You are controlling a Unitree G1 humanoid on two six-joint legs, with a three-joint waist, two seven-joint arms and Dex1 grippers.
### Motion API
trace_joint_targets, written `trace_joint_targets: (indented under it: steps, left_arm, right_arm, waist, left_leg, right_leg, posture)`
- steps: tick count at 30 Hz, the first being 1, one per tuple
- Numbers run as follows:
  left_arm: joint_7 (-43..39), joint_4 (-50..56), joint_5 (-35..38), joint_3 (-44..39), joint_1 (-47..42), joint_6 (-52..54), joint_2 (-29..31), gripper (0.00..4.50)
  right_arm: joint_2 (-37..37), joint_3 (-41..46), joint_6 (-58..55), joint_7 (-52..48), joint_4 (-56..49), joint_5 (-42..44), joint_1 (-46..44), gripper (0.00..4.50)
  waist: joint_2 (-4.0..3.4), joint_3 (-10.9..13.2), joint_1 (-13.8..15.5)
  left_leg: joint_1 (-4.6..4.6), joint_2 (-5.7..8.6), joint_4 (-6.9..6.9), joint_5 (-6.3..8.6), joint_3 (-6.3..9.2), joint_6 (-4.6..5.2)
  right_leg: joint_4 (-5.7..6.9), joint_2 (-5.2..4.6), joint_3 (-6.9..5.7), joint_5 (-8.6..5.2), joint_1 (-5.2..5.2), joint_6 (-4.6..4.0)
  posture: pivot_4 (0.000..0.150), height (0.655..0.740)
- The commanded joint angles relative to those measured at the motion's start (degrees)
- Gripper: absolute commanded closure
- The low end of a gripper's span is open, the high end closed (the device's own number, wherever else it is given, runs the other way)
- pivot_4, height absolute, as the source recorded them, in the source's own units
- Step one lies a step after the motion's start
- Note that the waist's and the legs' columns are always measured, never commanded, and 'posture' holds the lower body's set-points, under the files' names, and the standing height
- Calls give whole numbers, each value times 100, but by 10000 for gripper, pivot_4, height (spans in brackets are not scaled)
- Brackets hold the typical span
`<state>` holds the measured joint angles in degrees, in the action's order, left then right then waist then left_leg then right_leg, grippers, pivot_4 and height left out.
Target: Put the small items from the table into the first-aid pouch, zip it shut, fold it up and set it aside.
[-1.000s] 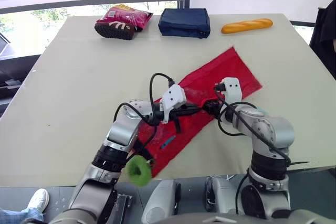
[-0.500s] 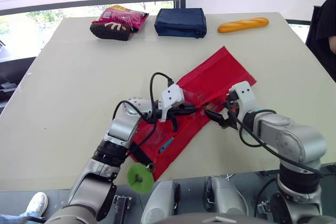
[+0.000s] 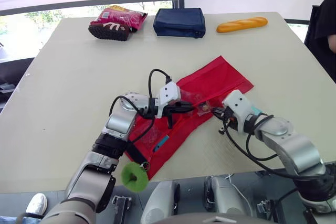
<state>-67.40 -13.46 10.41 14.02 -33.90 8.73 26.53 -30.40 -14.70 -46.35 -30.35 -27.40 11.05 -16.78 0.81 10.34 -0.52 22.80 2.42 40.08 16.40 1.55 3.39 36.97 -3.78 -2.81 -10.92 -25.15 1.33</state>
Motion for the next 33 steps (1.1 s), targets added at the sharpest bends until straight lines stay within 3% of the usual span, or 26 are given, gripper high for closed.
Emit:
trace_joint_targets:
  steps: [1, 21, 33]
  left_arm:
    - [-90, -7, 34, -47, -134, -173, -20, 45000]
    - [-131, 60, 5, 49, -181, -195, -242, 45000]
    - [-128, 77, -5, 21, -197, -152, -221, 45000]
  right_arm:
    - [102, -157, 203, -44, 114, -97, -188, 44681]
    - [1614, -287, 1717, 706, 2052, -939, -1197, 44681]
    - [1782, -50, 2246, 502, 1541, -748, -887, 44681]
  waist:
    - [0, 0, 5]
    - [0, 0, -2]
    - [-1, 0, -6]
  left_leg:
    - [0, 0, 0, 0, 1, 0]
    - [0, 2, 0, -1, 0, -2]
    - [0, 2, 0, -1, -1, -2]
  right_leg:
    - [0, 0, 0, 0, 0, 0]
    - [1, 2, 3, 2, -3, -2]
    - [2, 3, 6, 2, -4, -2]
  posture:
    - [1500, 7397]
    - [1500, 7397]
    - [1500, 7397]
